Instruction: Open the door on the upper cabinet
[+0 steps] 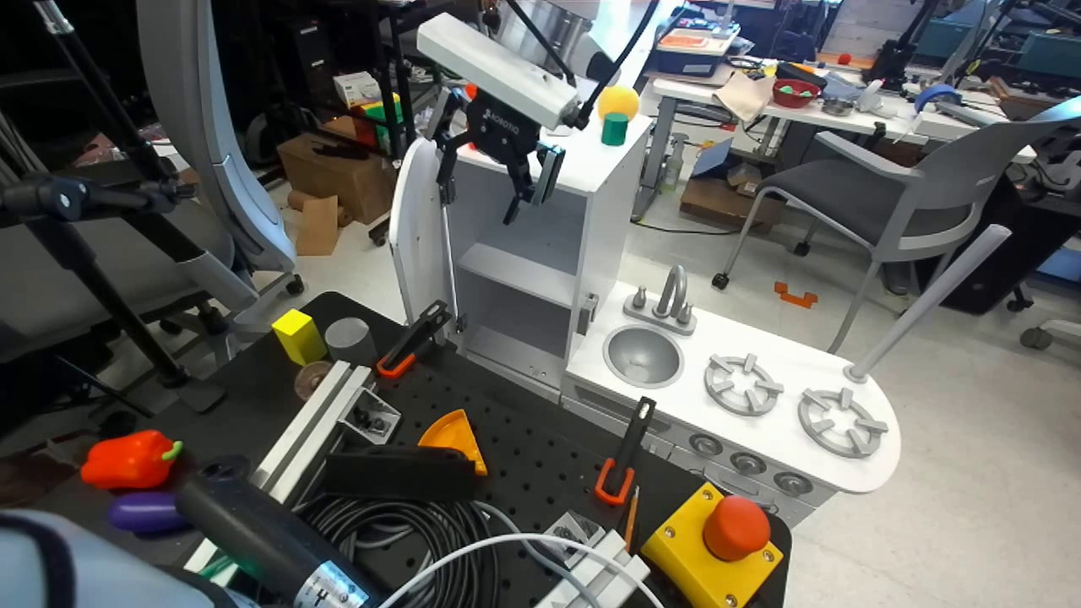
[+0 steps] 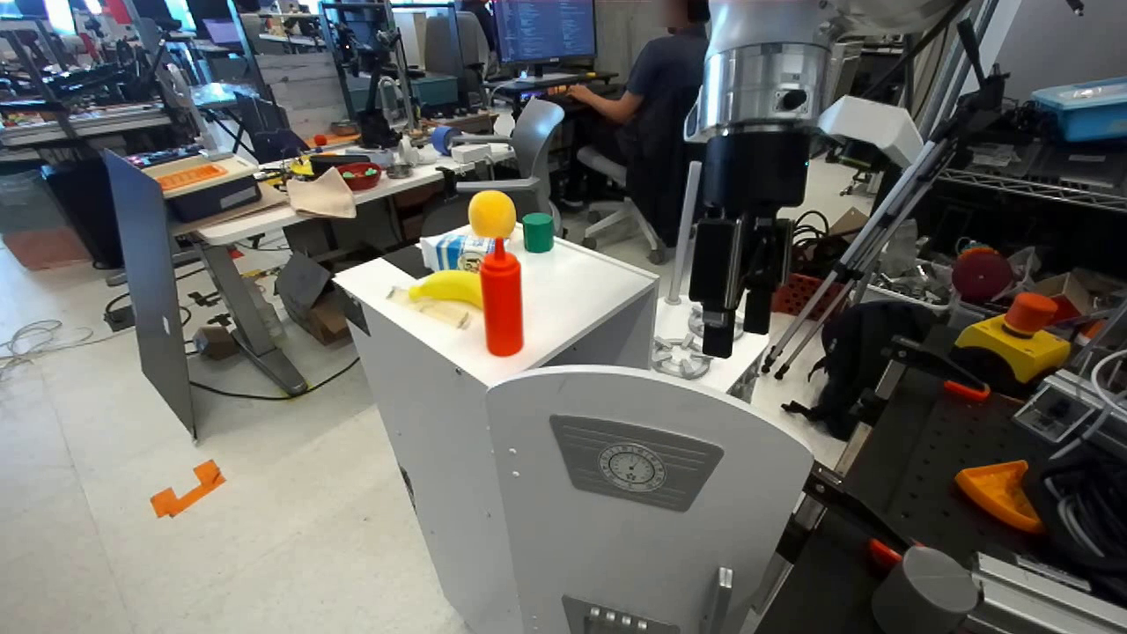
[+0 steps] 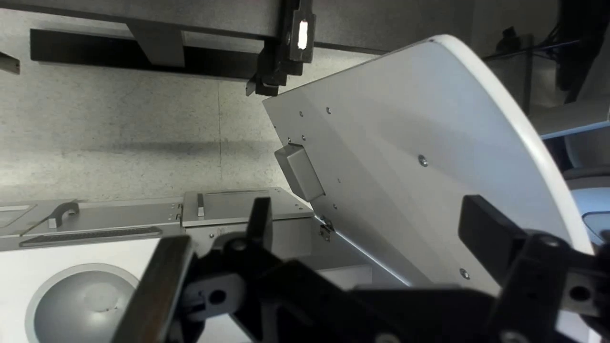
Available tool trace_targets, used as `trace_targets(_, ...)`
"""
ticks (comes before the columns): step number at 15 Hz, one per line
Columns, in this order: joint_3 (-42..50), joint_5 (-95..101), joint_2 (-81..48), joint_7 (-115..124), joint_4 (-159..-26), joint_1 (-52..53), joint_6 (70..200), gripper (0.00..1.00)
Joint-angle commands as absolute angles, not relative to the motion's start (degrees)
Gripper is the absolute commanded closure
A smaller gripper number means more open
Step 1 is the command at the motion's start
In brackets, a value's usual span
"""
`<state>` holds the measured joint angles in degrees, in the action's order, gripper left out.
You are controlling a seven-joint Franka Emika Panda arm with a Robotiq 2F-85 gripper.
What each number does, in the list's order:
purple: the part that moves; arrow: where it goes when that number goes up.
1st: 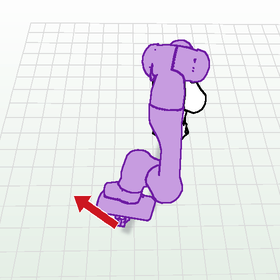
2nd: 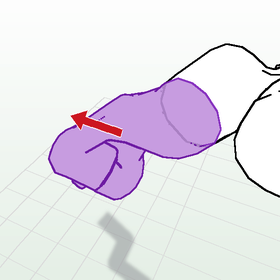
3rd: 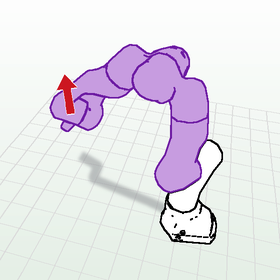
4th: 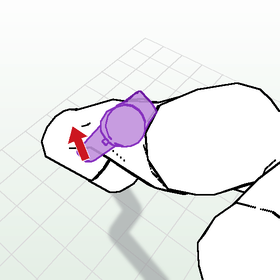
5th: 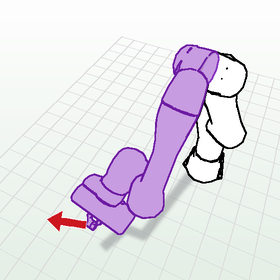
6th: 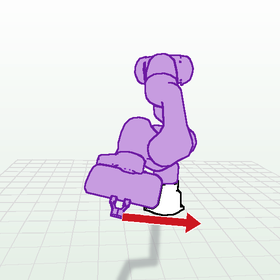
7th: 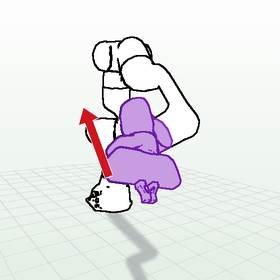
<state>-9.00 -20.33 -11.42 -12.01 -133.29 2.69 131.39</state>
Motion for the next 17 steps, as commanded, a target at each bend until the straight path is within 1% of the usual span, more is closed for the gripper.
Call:
trace_targets(1,-8.7,-21.6,-6.9,-15.4,-137.0,2.3,132.4,0.00)
trace_targets(10,-8.5,-24.8,8.7,-16.3,-147.5,5.8,139.9,0.00)
trace_targets(11,-8.3,-24.6,9.3,-15.5,-147.0,6.3,139.9,0.00)
trace_targets(12,-7.6,-22.9,5.6,-15.1,-144.7,6.2,137.8,0.00)
trace_targets(17,-7.3,-22.9,6.0,-14.9,-145.1,6.5,137.8,0.00)
